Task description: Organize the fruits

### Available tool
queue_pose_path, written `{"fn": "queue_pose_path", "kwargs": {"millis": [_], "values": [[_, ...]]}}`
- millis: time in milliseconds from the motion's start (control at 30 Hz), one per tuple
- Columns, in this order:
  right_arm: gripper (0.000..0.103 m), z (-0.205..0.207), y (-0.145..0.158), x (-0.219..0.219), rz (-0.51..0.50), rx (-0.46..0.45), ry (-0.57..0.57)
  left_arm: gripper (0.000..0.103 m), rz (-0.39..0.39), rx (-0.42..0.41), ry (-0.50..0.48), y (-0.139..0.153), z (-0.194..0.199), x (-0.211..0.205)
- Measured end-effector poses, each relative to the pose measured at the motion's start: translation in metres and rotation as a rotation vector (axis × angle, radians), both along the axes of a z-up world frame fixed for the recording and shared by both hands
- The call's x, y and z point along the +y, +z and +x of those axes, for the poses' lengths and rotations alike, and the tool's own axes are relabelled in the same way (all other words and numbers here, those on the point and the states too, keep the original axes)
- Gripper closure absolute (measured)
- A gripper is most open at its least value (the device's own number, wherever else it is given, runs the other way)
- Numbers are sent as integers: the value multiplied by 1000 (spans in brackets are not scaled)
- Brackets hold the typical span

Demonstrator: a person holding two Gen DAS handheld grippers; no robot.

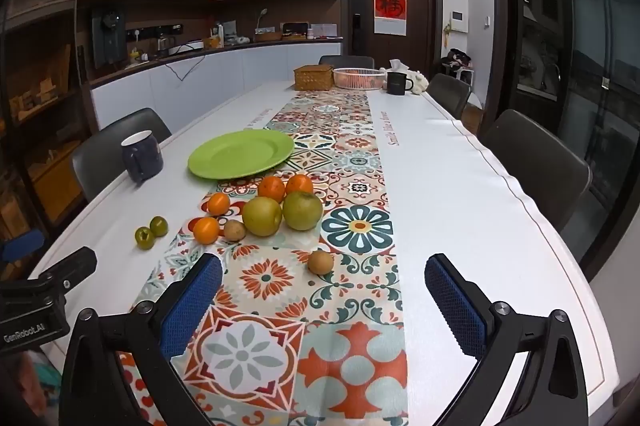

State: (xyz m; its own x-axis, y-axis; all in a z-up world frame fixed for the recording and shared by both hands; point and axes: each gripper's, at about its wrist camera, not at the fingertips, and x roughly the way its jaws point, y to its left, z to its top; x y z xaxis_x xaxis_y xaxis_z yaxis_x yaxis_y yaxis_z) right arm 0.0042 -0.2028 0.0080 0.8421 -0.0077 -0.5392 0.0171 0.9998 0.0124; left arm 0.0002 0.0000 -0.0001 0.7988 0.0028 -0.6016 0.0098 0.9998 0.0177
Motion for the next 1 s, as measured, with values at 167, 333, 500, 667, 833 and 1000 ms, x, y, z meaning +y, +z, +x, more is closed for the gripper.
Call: {"fn": "queue_pose_path", "kwargs": {"millis": [167, 333, 500, 667, 833, 1000], "values": [[1, 0, 0, 0, 2, 1, 0, 0, 1, 3, 1, 0, 1, 0], [1, 0, -1, 0, 0, -2, 2, 0, 3, -7, 7, 0, 1, -5], [1, 1, -1, 1, -2, -7, 5, 0, 0, -12, 7, 1, 1, -3], [1, -1, 0, 2, -4, -12, 5, 0, -3, -13, 5, 2, 0, -2], [1, 0, 1, 1, -4, -14, 7, 0, -2, -15, 6, 2, 0, -3], [1, -2, 2, 1, -3, -18, 7, 0, -3, -15, 6, 2, 0, -3]]}}
